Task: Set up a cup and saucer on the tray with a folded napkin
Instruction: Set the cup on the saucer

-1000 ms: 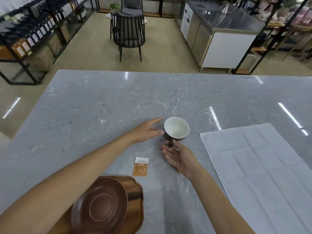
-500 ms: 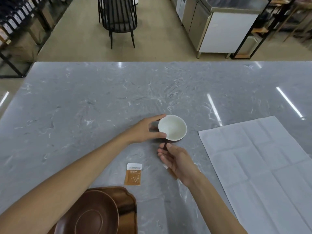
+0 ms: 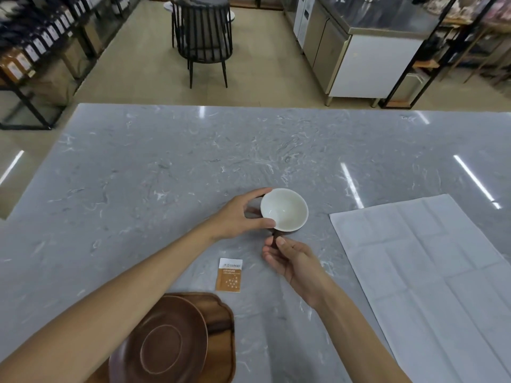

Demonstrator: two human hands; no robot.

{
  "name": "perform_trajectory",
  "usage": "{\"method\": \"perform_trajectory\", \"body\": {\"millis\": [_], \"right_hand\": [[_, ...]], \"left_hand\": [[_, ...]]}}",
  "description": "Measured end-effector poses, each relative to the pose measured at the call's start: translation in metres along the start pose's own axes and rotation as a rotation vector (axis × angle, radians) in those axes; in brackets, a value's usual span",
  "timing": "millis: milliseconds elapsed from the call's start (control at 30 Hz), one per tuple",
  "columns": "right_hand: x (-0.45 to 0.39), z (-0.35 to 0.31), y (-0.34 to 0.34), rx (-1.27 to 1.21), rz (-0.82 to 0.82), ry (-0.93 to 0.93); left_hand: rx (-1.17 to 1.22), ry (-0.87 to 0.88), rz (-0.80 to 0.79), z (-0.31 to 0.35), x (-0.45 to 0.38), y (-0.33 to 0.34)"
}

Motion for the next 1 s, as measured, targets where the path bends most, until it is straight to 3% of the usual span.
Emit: {"method": "perform_trajectory", "body": {"millis": [633, 833, 1000], "right_hand": [[0.092, 0.022, 0.09, 0.177, -0.191, -0.068], [0.121, 0.04, 0.111, 0.399, -0.261, 0.017], [0.135, 0.06, 0.131, 0.378, -0.295, 0.135]], "left_hand": [[-0.041, 0.101, 0.187, 0.035, 0.147, -0.029], [-0.012, 0.116, 0.229, 0.031, 0.203, -0.035], [0.016, 0.078, 0.275, 0.018, 0.243, -0.042]]}}
Point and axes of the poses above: each hand's wrist, its own x-axis away from the middle knuckle, its own y-axis out of the palm, z = x × y, the point moved 7 cm from there along -x, towards the middle knuckle, and after that the axes turned 13 degrees about x, right-handed, at the moved point
